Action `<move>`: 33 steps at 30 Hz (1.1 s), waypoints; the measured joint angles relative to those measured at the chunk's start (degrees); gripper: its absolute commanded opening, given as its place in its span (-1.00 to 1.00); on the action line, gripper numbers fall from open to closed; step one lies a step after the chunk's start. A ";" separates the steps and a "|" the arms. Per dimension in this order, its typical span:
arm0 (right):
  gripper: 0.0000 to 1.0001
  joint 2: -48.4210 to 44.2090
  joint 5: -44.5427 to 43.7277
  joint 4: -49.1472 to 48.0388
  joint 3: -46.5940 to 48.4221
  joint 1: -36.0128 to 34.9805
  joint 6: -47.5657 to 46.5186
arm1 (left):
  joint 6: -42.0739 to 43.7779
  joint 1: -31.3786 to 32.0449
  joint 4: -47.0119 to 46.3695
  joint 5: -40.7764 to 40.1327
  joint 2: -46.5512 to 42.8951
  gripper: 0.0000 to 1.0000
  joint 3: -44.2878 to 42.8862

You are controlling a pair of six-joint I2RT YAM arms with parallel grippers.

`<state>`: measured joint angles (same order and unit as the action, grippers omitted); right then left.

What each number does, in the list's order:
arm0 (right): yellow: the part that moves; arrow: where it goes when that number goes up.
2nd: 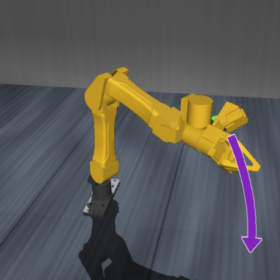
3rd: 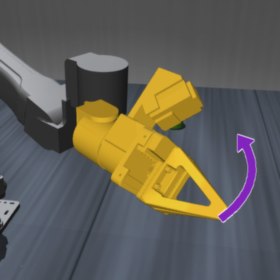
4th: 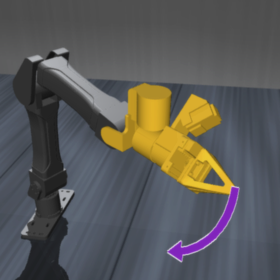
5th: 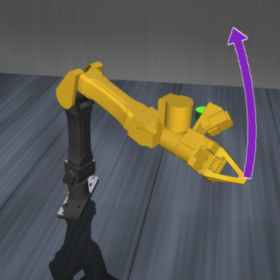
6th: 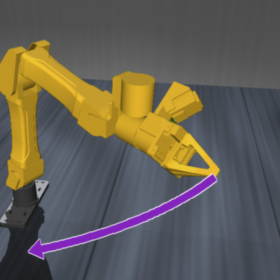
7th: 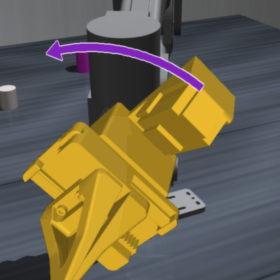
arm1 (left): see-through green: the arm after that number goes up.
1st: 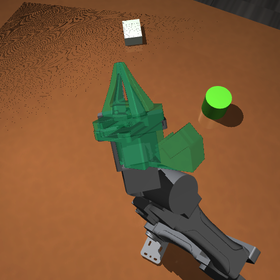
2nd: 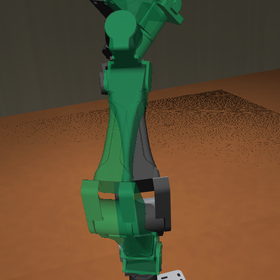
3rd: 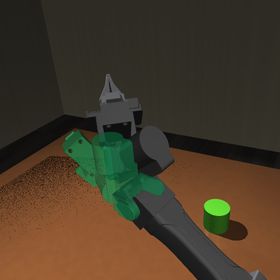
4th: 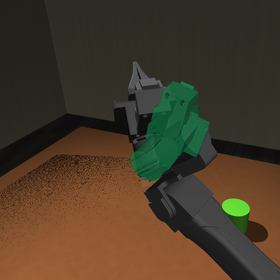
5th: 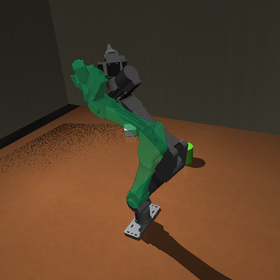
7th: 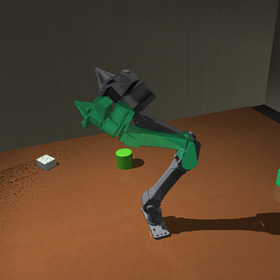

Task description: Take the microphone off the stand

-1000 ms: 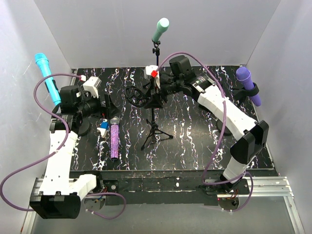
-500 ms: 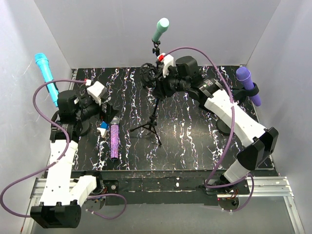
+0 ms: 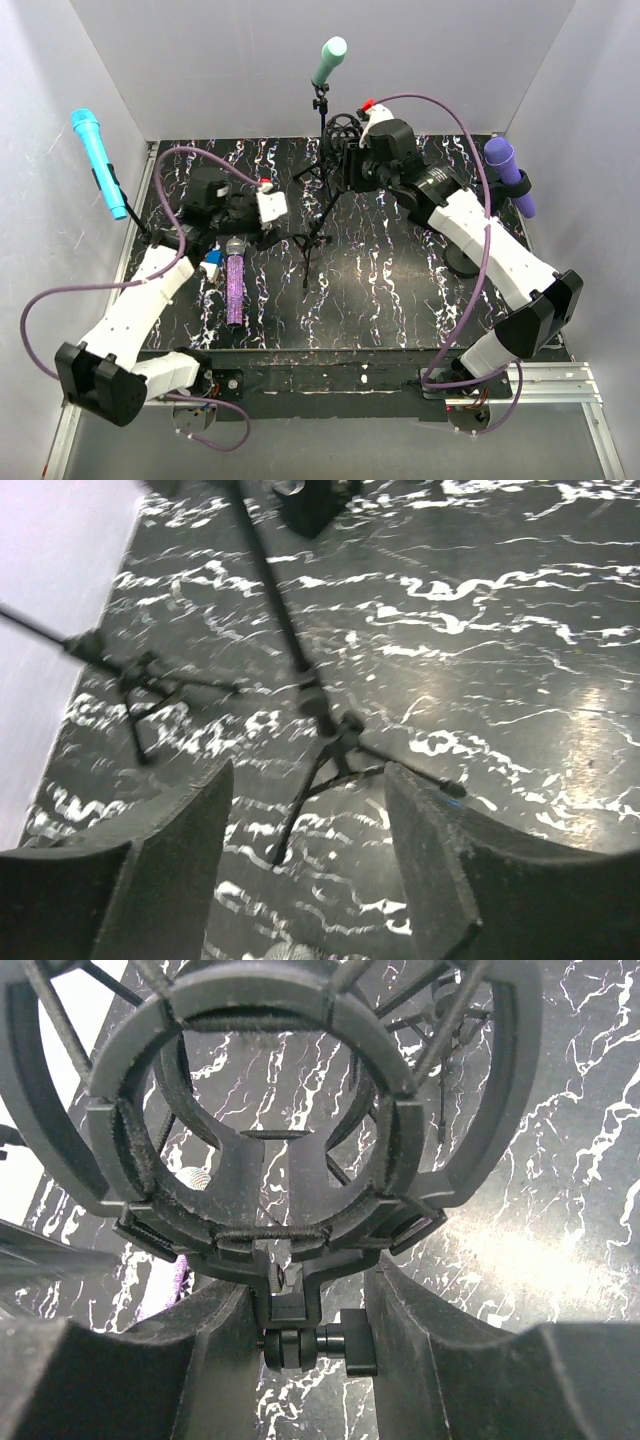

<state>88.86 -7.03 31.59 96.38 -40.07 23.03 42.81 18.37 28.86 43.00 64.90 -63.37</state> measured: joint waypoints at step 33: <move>-0.97 -2.16 3.06 -1.49 -3.23 3.58 3.67 | 0.52 14.12 -16.37 -17.38 18.25 -0.33 1.79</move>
<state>86.70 -3.97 30.11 93.14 -36.49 26.70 43.33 32.49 12.49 25.63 83.15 -61.58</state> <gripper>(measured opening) 0.472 0.384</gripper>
